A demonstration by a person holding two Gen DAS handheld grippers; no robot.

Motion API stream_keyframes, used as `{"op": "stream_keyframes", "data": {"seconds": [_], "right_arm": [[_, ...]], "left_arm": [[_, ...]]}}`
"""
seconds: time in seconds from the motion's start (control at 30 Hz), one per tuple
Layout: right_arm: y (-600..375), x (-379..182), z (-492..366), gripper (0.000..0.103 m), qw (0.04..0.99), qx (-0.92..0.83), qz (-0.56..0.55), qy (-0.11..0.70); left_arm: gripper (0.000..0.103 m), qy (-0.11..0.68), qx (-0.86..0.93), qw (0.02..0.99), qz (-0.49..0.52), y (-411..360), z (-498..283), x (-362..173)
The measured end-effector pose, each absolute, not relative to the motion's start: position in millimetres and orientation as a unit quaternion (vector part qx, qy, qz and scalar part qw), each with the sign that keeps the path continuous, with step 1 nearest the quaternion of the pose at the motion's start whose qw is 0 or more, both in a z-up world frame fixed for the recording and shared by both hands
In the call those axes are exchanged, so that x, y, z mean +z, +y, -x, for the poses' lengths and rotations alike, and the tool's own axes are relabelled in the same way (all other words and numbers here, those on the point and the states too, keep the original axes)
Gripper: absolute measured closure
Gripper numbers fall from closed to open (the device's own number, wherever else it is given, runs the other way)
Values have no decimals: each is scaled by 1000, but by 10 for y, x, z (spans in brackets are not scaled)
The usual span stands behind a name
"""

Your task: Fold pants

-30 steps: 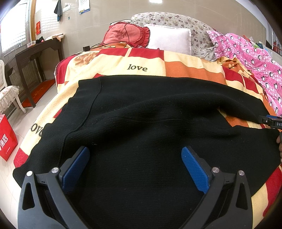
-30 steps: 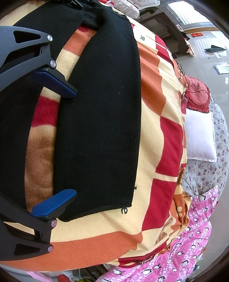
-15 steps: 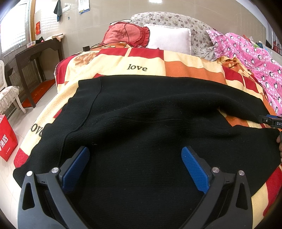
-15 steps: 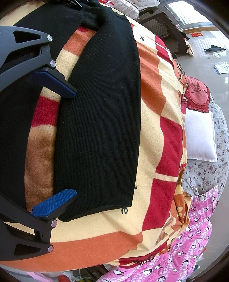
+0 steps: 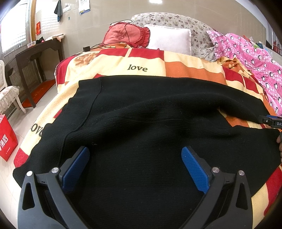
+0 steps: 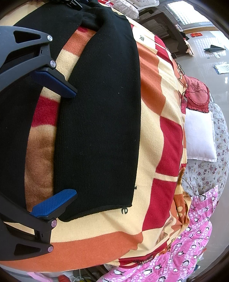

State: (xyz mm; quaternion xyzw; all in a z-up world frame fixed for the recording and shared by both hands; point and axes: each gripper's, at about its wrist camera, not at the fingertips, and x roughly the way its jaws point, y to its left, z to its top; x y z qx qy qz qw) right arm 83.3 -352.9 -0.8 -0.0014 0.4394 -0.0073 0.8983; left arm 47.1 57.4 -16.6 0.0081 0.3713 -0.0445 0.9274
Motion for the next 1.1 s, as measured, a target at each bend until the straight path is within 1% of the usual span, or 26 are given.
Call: {"op": "stream_keyframes", "data": {"seconds": [1.1], "right_arm": [[-3521,-11,-828,1,898,-8,2,439]], "left_arm": [[0,375,-46,926,-14,555,-475,-196]]}}
